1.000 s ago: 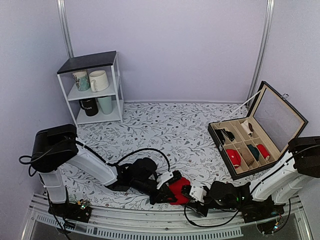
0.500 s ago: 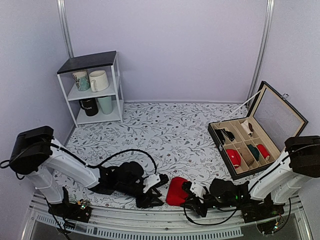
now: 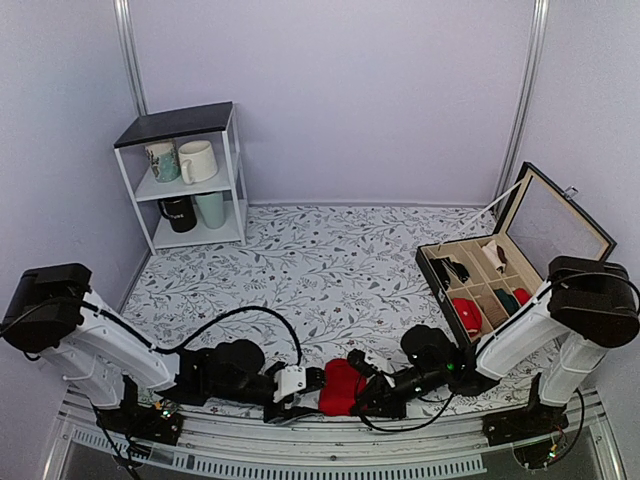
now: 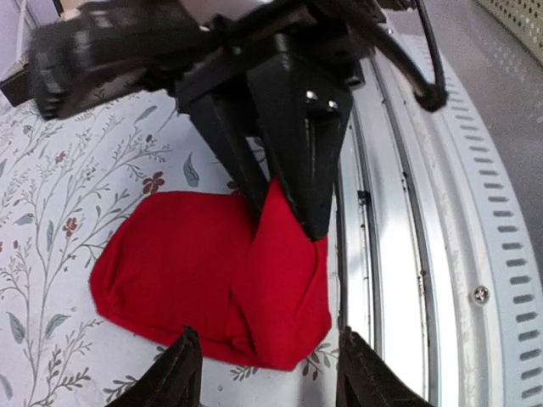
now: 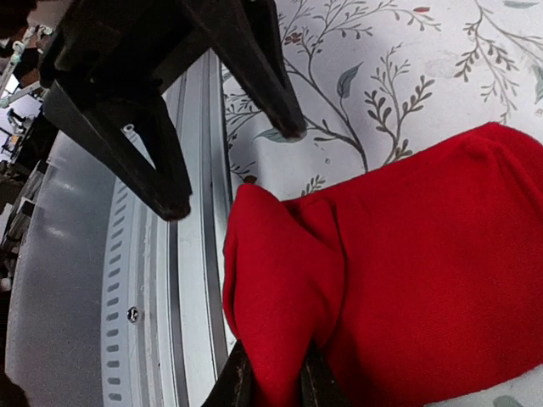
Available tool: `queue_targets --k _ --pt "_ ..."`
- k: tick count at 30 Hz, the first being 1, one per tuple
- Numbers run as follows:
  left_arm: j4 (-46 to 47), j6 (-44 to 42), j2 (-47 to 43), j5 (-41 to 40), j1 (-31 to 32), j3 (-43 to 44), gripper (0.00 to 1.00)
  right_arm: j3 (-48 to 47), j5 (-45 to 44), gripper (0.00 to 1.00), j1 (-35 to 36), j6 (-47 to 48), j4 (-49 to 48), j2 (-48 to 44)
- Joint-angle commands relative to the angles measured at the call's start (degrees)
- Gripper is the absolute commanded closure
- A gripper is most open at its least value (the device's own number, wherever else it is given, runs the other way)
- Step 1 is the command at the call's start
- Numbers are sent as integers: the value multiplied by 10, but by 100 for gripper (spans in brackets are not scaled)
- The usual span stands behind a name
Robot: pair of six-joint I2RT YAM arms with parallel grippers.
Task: Roll the socks
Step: Roll a pair of socks at the center of the board.
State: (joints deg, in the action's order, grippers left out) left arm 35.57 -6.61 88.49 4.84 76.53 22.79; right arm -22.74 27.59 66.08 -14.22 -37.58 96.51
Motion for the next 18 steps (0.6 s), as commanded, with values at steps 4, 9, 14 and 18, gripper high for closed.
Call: queue_targets --k 4,9,14,18 --pt "4 -24 76 -42 43 38 45 -60 69 85 -26 -8 134 93" --pt "-7 -18 98 -52 50 49 46 -65 52 85 -32 -24 141 112" --pt "-17 -8 108 -73 50 50 55 -67 53 85 -34 -24 148 114" --pt "-37 15 110 -71 50 55 91 -72 58 84 -34 -25 152 122"
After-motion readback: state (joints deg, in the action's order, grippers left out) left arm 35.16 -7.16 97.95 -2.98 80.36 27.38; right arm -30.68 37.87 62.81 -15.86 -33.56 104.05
